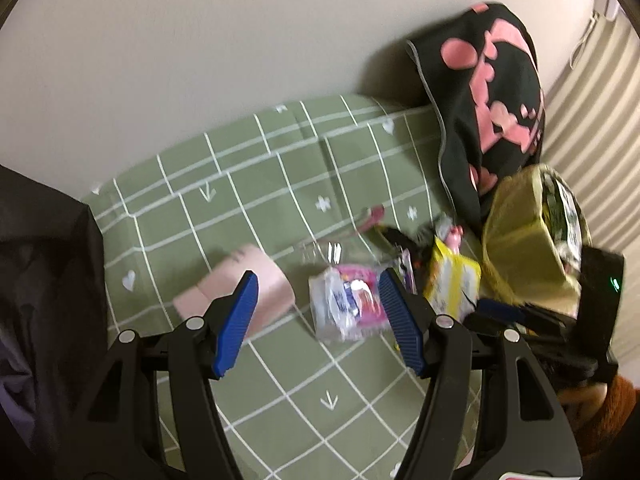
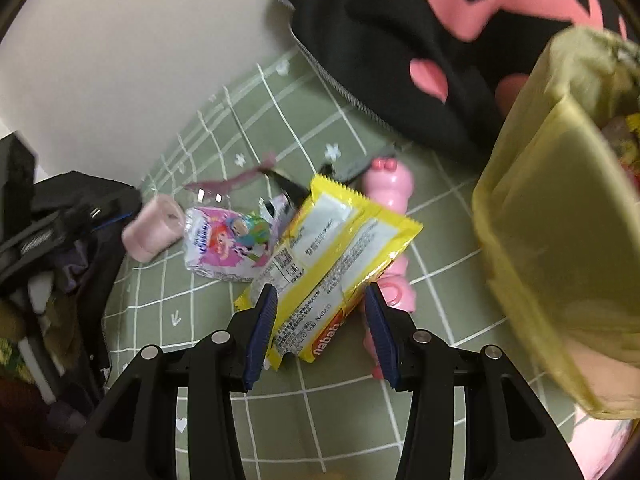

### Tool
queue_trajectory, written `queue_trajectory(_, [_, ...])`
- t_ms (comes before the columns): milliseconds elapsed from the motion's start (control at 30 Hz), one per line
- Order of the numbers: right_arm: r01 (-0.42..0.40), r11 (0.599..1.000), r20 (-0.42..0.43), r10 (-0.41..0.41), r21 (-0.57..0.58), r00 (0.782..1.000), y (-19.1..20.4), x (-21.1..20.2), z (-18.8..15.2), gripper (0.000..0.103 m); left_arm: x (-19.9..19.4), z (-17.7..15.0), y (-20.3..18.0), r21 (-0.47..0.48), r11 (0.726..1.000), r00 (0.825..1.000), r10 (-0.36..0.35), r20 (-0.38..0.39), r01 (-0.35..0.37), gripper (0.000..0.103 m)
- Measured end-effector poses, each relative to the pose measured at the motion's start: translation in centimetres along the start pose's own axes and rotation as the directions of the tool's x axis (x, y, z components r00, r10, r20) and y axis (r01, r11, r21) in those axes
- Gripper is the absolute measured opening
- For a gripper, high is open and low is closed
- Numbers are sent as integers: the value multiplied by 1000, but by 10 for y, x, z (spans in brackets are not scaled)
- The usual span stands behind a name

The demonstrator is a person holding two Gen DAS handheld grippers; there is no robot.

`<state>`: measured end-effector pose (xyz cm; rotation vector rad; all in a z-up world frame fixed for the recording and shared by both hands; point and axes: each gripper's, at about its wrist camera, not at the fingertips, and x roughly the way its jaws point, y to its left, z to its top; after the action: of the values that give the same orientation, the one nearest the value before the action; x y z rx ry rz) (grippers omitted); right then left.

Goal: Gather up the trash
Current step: 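Grasp the yellow-white snack wrapper with the right tool while the left approaches the pink wrapper, then grasp and lift the pink cartoon candy wrapper with the left tool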

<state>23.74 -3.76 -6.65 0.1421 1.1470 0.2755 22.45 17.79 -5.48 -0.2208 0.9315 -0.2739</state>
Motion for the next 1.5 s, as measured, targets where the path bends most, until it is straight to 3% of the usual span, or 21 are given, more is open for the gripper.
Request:
queue_trajectory(167, [26, 1000, 5, -26, -7, 1000, 4, 17, 5, 39, 7, -9, -6, 32, 999, 998, -41, -46, 42, 60])
queue_trajectory(233, [39, 999, -1, -39, -23, 999, 5, 22, 7, 26, 11, -12, -8, 44, 998, 997, -51, -63, 54, 60])
queue_trajectory(267, [53, 998, 6, -53, -26, 999, 5, 21, 8, 14, 12, -13, -8, 43, 997, 996, -57, -69, 60, 60])
queue_trajectory(300, [57, 998, 14, -56, -30, 998, 5, 18, 8, 12, 14, -13, -8, 39, 997, 995, -62, -77, 65, 60])
queue_trajectory(467, [83, 992, 71, -76, -99, 995, 3, -13, 5, 8, 26, -16, -13, 38, 996, 992, -73, -107, 77, 60])
queue_trajectory(633, [121, 984, 119, -106, -128, 987, -4, -49, -2, 7, 38, -21, -20, 57, 998, 993, -21, -113, 28, 60])
queue_trajectory(833, [138, 983, 114, -124, -121, 986, -22, -68, -20, 7, 51, -26, -4, -84, 996, 992, 18, -125, -28, 60])
queue_trajectory(1000, [143, 984, 111, -131, -110, 985, -28, -69, -29, 7, 59, -24, -12, -61, 995, 990, 71, -118, -79, 60])
queue_trajectory(1067, [140, 985, 99, -130, -98, 987, -30, -68, -30, 7, 63, -21, -16, -60, 992, 987, 104, -123, -112, 56])
queue_trajectory(1167, [145, 985, 76, -138, -93, 987, -31, -64, -30, 7, 66, -19, -18, -78, 985, 980, 144, -134, -155, 42])
queue_trajectory(1233, [152, 983, 71, -145, -102, 987, -29, -65, -29, 7, 67, -19, -19, -84, 982, 978, 155, -140, -168, 20])
queue_trajectory(1267, [159, 981, 73, -151, -112, 986, -27, -66, -27, 7, 70, -20, -22, -90, 984, 979, 143, -147, -157, 16])
queue_trajectory(1500, [182, 974, 83, -172, -136, 982, -23, -68, -15, 7, 53, -20, -31, -72, 993, 991, 89, -101, -97, 11])
